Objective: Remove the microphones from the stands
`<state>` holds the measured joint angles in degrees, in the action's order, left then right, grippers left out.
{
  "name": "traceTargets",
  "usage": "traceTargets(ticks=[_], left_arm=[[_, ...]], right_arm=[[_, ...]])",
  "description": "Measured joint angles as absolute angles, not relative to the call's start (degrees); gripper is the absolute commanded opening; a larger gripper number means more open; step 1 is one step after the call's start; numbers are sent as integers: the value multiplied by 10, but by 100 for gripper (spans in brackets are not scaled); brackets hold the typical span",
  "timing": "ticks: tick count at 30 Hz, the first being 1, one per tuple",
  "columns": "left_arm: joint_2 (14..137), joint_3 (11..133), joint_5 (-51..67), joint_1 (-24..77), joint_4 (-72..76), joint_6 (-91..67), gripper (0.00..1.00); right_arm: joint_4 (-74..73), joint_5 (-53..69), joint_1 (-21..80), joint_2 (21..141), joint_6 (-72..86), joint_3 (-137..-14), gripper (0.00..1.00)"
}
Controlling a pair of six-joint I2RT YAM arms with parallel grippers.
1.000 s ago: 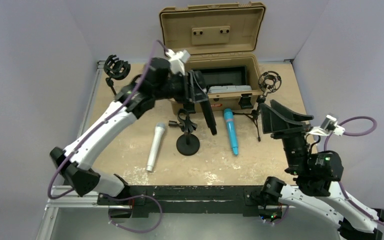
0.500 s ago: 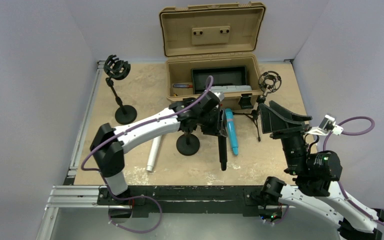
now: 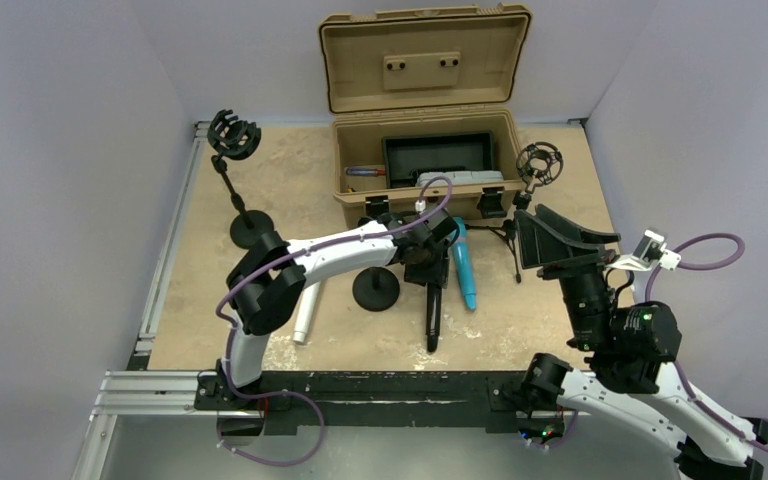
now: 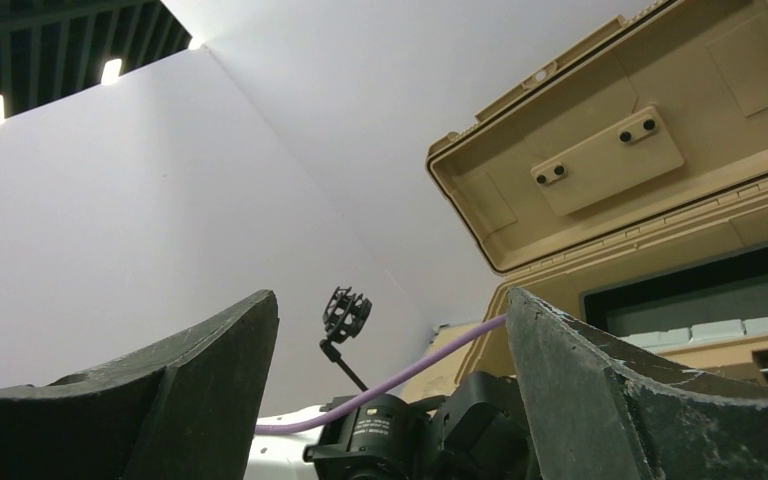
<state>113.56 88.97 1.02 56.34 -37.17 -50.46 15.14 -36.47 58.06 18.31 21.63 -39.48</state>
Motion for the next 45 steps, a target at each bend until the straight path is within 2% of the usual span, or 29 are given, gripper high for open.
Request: traceTargets(ticks=[4, 6, 15, 24, 29, 35, 42, 45], left_arm=[[1143, 903, -3, 563, -386, -501, 70], [1144, 917, -8, 563, -392, -497, 73], [1113, 993, 4, 563, -433, -446, 75], [904, 1004, 83, 534, -420, -316, 80], [798, 998, 107, 414, -422, -248, 84], [741, 969, 100, 223, -447, -224, 88], [714, 887, 150, -62, -437, -325, 86], [714, 844, 193, -140, -411, -378, 85]], right_arm=[[149, -365, 581, 183, 216, -395, 82], [149, -365, 581, 183, 216, -395, 82], [150, -365, 581, 184, 216, -395, 82], [155, -364, 581, 200, 216, -395, 82], [157, -364, 581, 208, 215, -395, 82], [159, -363, 581, 222, 214, -395, 82], [159, -362, 581, 225, 215, -395, 82], [159, -359, 581, 228, 215, -396, 82]])
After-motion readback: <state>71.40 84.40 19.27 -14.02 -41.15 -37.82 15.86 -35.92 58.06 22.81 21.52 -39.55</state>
